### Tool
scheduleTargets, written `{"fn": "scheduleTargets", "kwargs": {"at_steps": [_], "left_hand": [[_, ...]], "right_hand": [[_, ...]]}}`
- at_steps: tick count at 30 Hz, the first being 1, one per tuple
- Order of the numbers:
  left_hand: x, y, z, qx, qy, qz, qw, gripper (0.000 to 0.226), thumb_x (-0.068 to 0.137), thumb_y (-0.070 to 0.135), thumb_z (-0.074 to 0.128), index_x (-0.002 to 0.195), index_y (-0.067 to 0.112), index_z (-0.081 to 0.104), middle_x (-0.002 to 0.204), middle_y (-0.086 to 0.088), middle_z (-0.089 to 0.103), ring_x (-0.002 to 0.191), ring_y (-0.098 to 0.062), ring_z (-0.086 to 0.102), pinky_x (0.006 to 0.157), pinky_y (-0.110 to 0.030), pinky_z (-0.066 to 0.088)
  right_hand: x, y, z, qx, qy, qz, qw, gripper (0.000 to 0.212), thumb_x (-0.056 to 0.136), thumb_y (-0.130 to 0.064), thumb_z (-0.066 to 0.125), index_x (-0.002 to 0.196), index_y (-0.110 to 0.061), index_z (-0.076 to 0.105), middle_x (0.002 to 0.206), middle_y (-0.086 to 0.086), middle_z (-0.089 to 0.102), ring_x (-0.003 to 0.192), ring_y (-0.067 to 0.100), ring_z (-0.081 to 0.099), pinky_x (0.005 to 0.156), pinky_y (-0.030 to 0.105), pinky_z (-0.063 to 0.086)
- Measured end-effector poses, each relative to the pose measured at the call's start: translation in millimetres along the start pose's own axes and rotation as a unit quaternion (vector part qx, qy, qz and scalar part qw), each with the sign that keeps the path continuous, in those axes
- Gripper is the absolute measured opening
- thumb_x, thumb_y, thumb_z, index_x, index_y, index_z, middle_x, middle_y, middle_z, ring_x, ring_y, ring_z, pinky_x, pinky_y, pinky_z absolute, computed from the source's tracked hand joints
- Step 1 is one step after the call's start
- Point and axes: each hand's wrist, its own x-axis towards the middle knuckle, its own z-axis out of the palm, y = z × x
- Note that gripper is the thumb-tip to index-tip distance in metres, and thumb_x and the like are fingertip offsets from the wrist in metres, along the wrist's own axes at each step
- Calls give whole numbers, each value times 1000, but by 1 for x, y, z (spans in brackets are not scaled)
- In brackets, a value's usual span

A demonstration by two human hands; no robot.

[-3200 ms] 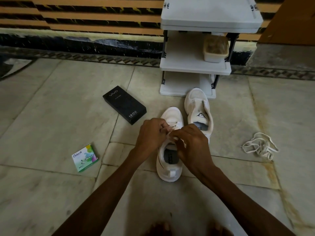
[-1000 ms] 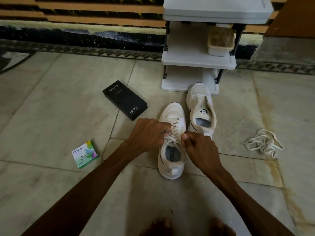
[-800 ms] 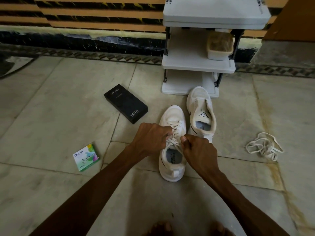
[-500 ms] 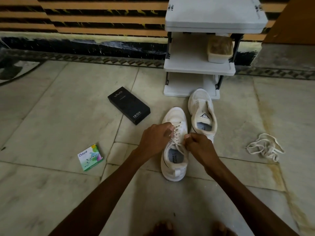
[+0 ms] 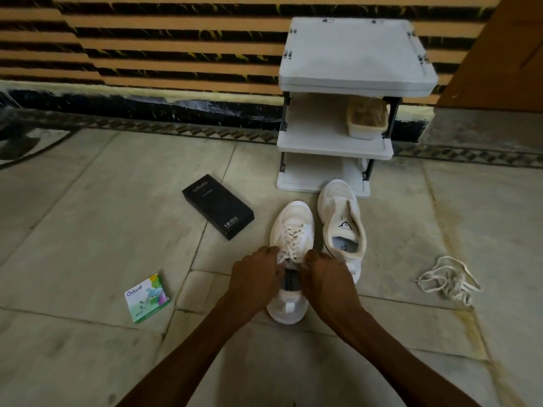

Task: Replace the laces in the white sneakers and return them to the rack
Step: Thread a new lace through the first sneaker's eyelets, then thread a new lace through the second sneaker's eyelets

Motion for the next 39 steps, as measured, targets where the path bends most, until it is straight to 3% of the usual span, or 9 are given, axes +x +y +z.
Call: {"fn": "scheduleTargets", "kwargs": {"at_steps": [6, 16, 18, 20, 23, 25, 29, 32, 39], "left_hand": [[46, -3, -11, -5, 9, 0, 1000, 31, 102, 35, 37, 122, 19, 54, 114, -3, 59, 97, -18, 59, 72, -26, 40], [79, -2, -21, 40, -53, -50, 997, 37, 102, 40, 39, 128, 15, 48, 125, -9, 51, 107, -28, 57, 77, -35, 41], [75, 3, -26, 81, -18, -59, 995, 43, 100, 41, 42, 133, 14, 43, 130, -10, 43, 110, -25, 52, 81, -34, 44], [72, 14, -32, 67, 85, -17, 994, 43, 100, 39, 45, 135, 14, 43, 128, -9, 44, 107, -21, 51, 83, -29, 45], [78, 40, -35, -105, 134, 78, 982, 25, 98, 24, 48, 117, 14, 62, 115, -7, 58, 95, -18, 60, 83, -31, 52], [86, 60, -30, -194, 70, 81, 975, 20, 97, 17, 48, 105, 13, 66, 104, -6, 62, 89, -19, 62, 82, -37, 53], [97, 87, -8, -130, -31, 71, 988, 37, 95, 28, 52, 131, 17, 52, 119, -10, 56, 108, -27, 57, 88, -35, 45], [95, 91, 8, -104, -31, 66, 992, 51, 93, 20, 54, 142, 23, 41, 125, -7, 50, 110, -26, 55, 86, -29, 42], [44, 94, 31, -136, 30, 68, 988, 52, 86, 17, 57, 136, 22, 47, 122, -1, 53, 106, -18, 55, 82, -27, 45]], "right_hand": [[48, -7, -11, -56, 6, 26, 998, 28, 99, -19, 42, 125, -9, 48, 118, 10, 62, 104, 26, 63, 87, 34, 47], [78, 5, -27, 89, 26, 48, 995, 20, 91, -24, 60, 100, -7, 64, 95, 13, 70, 83, 28, 66, 71, 32, 52], [70, 15, -39, 145, 76, 43, 986, 12, 90, -17, 61, 96, -10, 69, 87, 7, 71, 73, 19, 64, 64, 21, 50], [59, 29, -53, 157, 163, 34, 974, 10, 87, -10, 62, 88, -15, 71, 76, -1, 66, 63, 10, 58, 55, 7, 36], [49, 58, -65, 101, 250, 48, 962, 11, 85, -11, 66, 93, -16, 71, 85, -1, 64, 67, 10, 53, 60, 14, 32], [49, 83, -64, 92, 212, 68, 970, 23, 83, -21, 71, 106, -22, 69, 96, 2, 61, 70, 14, 56, 60, 17, 37], [55, 111, -54, 110, 80, 78, 988, 46, 80, -26, 74, 124, -28, 62, 105, 6, 63, 80, 20, 64, 72, 26, 49], [54, 116, -46, 139, 109, 60, 982, 44, 80, -22, 73, 123, -25, 64, 99, 7, 65, 78, 19, 63, 73, 28, 51], [-6, 122, -24, 175, 173, 29, 969, 42, 79, -14, 70, 121, -22, 66, 87, 4, 61, 66, 11, 59, 65, 21, 50]]}}
